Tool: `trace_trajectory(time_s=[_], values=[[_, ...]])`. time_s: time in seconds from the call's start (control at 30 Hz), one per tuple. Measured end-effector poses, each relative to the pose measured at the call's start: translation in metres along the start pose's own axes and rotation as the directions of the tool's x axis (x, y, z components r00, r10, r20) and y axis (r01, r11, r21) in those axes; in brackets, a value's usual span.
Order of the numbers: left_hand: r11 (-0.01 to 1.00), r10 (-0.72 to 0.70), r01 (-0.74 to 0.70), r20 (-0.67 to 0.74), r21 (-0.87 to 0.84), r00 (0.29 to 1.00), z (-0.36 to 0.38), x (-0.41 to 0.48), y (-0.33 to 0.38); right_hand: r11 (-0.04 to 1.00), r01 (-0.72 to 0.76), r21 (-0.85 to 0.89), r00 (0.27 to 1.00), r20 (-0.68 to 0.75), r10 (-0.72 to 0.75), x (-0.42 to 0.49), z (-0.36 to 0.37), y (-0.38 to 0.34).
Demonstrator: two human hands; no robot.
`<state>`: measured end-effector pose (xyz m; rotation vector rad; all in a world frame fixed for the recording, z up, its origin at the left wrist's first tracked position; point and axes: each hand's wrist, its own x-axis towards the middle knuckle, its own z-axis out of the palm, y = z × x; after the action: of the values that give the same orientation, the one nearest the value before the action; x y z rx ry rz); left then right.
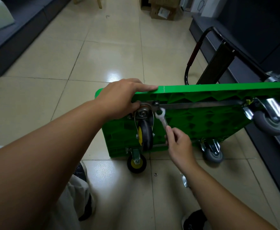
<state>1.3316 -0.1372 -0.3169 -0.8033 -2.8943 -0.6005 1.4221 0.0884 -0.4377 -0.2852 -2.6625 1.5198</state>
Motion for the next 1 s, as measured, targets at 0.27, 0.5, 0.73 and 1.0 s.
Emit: trace_trajectory(time_s=[0.27,0.5,0.73,1.0], values=[[1.0,-0.007,0.007,-0.004,0.015,1.0,0.0,-0.001,0.001,0.405,0.432,-0.806,0.886,0.297,-0.356,0.012,-0.081,-0.001],[1.0,-0.002,0.002,-0.009,0.009,1.0,0.0,0.0,0.001,0.209,0.507,-0.836,0.684,0.242,-0.688,0.05,-0.099,-0.091],[1.0,-0.003,0.003,-0.024,0.002,1.0,0.001,0.0,0.0,0.073,0.476,-0.877,0.626,0.279,-0.728,0.059,-0.091,-0.101],[1.0,-0.001,0.001,-0.023,0.0,1.0,0.002,0.0,-0.001,-0.135,0.445,-0.885,0.601,0.407,-0.687,0.065,-0.095,-0.119]])
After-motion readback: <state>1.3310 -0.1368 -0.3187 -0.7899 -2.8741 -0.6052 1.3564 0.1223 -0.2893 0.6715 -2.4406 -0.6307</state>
